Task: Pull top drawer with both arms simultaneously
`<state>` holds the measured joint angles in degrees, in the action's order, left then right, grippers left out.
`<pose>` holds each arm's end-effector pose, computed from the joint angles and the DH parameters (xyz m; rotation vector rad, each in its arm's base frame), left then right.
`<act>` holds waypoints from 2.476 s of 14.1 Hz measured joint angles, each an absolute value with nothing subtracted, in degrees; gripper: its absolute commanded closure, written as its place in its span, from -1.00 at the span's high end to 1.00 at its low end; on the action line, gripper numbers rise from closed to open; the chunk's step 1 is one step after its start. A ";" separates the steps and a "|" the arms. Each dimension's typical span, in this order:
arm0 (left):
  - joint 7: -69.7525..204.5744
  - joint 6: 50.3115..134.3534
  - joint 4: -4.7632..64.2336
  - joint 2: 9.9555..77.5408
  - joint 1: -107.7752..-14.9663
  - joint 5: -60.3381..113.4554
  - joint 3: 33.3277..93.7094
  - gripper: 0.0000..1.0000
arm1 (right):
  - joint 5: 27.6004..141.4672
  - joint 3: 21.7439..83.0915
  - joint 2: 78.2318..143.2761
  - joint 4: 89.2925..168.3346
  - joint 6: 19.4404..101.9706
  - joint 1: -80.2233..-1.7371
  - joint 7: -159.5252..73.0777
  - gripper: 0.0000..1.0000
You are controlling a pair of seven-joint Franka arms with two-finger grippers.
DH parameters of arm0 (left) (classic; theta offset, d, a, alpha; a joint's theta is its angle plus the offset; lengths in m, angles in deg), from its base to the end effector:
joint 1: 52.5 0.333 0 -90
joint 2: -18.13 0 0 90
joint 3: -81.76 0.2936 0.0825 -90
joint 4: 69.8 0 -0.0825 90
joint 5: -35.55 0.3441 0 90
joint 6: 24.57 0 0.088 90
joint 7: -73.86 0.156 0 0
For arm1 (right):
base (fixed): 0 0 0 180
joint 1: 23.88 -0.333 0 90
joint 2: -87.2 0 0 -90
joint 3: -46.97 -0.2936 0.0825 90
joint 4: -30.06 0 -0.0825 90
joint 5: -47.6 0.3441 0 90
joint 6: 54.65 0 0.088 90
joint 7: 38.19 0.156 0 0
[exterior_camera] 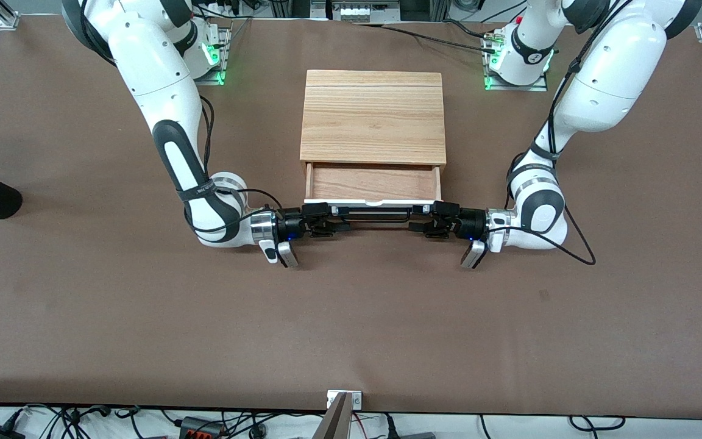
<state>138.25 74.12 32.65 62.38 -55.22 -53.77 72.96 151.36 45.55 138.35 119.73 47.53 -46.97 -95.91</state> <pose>0.5499 -0.2488 0.1696 1.5871 -0.1768 0.0421 0.5503 0.3907 0.1689 -1.5619 -0.1497 0.0064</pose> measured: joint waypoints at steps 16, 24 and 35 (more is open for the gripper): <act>90.95 58.27 10.65 50.84 -49.46 -1.40 72.89 1.00 | 119.06 55.72 133.58 97.69 46.13 -45.52 -52.46 1.00; 74.69 53.20 2.31 46.06 -50.31 27.44 72.11 1.00 | 89.36 65.52 127.19 96.14 28.16 -43.83 -40.44 1.00; 65.78 63.17 4.01 36.80 -51.90 39.09 75.07 1.00 | 55.60 66.05 115.82 92.58 28.56 -42.61 -36.66 1.00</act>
<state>65.78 63.17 4.01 36.80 -51.90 39.09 75.07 55.60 66.05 115.82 92.58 28.56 -42.61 -36.66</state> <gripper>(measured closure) 0.000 0.000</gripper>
